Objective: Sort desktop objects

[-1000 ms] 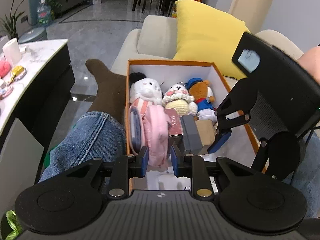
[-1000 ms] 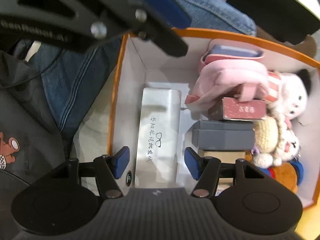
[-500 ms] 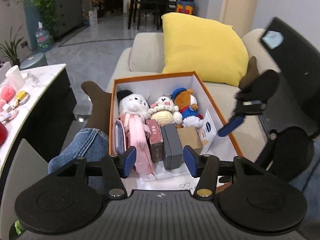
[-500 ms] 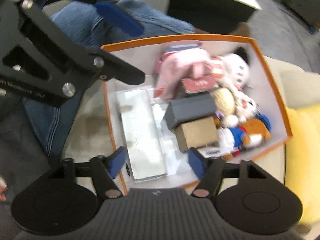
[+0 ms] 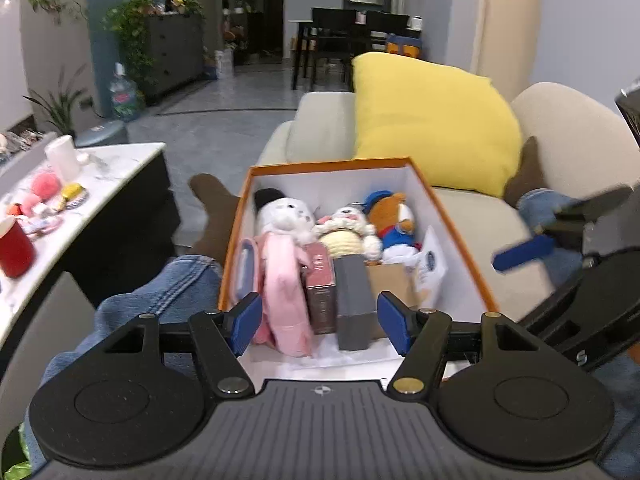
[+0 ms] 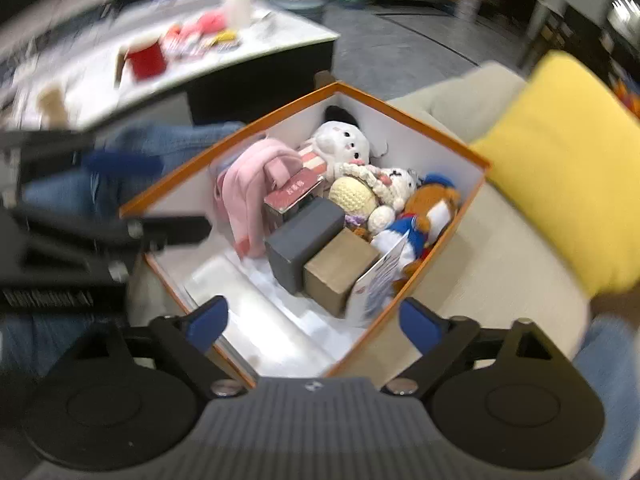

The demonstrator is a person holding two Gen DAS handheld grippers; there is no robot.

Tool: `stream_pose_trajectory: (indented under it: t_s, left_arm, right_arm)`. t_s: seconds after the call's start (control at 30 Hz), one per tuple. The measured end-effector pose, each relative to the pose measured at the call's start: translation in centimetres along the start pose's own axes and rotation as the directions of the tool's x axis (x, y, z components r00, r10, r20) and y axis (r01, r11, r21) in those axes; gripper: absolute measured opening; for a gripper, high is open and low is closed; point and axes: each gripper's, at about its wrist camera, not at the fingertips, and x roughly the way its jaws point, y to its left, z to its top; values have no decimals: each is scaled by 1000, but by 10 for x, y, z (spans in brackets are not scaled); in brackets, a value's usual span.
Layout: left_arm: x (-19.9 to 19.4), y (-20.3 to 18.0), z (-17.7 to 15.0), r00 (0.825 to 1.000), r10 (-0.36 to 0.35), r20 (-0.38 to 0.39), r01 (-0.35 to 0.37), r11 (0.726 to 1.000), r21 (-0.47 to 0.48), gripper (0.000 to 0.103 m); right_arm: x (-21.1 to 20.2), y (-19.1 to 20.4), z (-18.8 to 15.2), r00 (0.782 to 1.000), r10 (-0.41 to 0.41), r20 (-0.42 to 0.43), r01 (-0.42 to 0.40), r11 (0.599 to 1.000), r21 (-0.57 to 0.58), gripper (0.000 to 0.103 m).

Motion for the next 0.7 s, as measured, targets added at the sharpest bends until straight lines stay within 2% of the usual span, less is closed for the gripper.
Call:
stream_pose_trajectory:
  t_s: [0.17,0.33,0.53,0.7]
  left_arm:
    - [9,6,-3,997,49,-67,-53,997,-58,75]
    - [13,10,-6,993,83,-79,-90,992,-84,75]
    - [23,8,-10,991,80,-107,-91,992,-93,75]
    - [34,5,-18,988,67,-140,-80,993,-88,75]
  right_arm:
    - [4,3,-20,996,-28,81,16,989,144,95]
    - [1,3,-38,986,-89,141,43,952,303,97]
    - [-3,10,-50,964,-200,177,130,930,343,100]
    - [9,9,-53,970,-197,142,138,928,346,100]
